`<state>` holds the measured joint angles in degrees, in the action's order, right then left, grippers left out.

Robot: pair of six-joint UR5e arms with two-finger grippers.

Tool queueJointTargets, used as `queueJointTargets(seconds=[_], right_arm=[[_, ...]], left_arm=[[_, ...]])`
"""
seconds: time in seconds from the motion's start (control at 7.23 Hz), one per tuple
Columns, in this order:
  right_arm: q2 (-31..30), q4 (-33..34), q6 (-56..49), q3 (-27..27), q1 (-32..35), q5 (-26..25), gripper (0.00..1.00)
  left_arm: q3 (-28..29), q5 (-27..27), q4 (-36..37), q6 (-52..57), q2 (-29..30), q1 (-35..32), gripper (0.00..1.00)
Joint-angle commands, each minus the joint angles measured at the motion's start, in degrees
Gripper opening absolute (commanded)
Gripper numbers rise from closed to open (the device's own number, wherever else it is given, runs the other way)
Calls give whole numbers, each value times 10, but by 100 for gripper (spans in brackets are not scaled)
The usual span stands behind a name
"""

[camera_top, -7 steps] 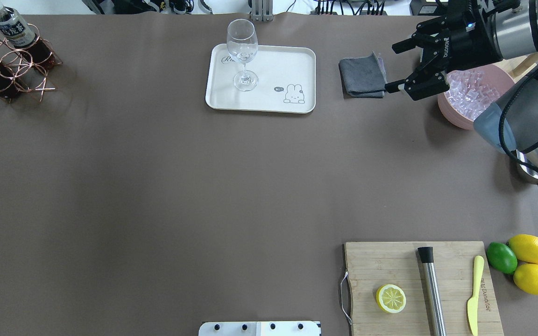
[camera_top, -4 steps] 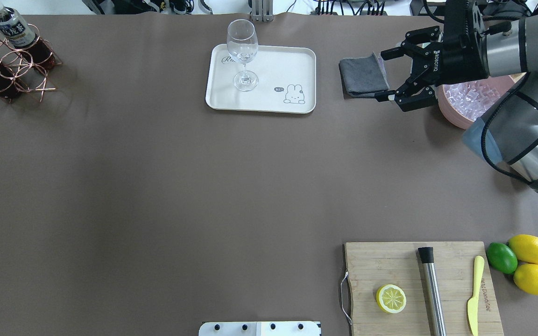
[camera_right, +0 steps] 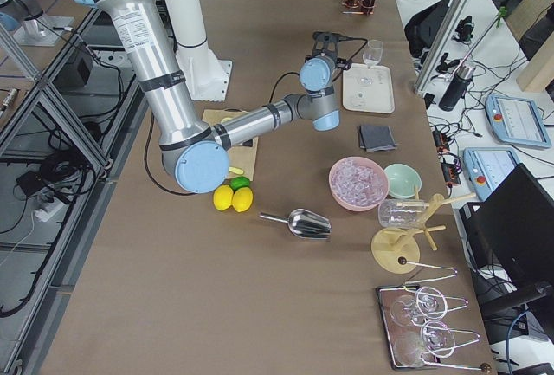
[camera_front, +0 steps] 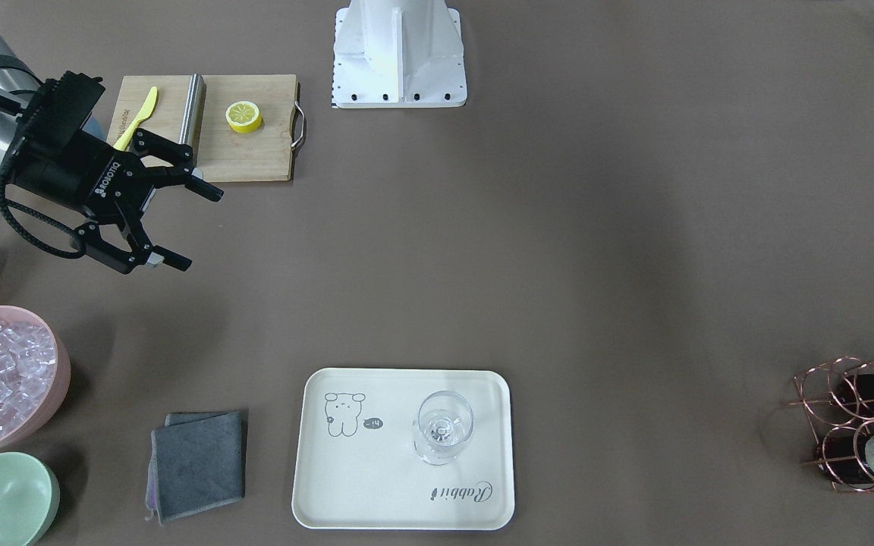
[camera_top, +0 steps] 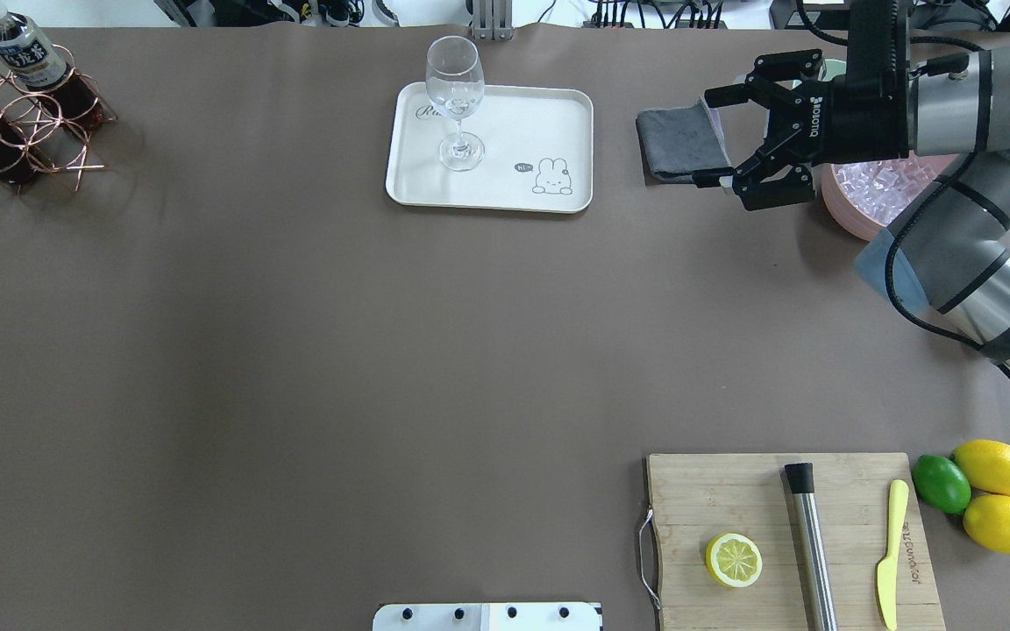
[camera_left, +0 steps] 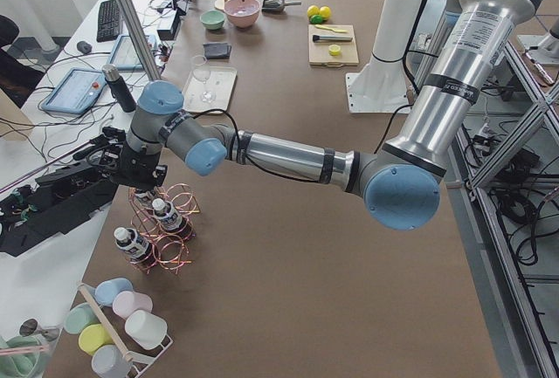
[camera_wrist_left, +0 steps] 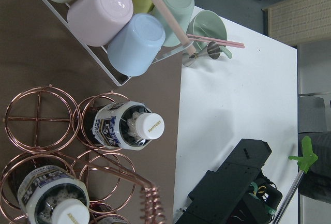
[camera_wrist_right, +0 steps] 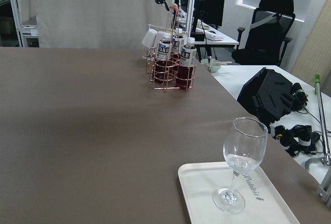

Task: Take tea from basket to plate

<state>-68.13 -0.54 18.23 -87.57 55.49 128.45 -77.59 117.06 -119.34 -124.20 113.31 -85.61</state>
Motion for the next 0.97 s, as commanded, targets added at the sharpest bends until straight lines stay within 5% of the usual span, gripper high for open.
queueJointTargets(seconds=[0.0, 0.14, 0.55, 0.83], right_arm=[[4, -84, 5, 26, -41, -42, 98], [4, -84, 6, 25, -42, -37, 99], [-3, -97, 57, 14, -35, -37, 100], [-1, -105, 44, 13, -33, -43, 100]], left_arm=[[28, -3, -39, -4, 2, 14, 81], [31, -6, -42, -6, 2, 14, 3], [11, -2, -37, -5, 2, 5, 0], [-52, 1, -9, -54, -8, 6, 0]])
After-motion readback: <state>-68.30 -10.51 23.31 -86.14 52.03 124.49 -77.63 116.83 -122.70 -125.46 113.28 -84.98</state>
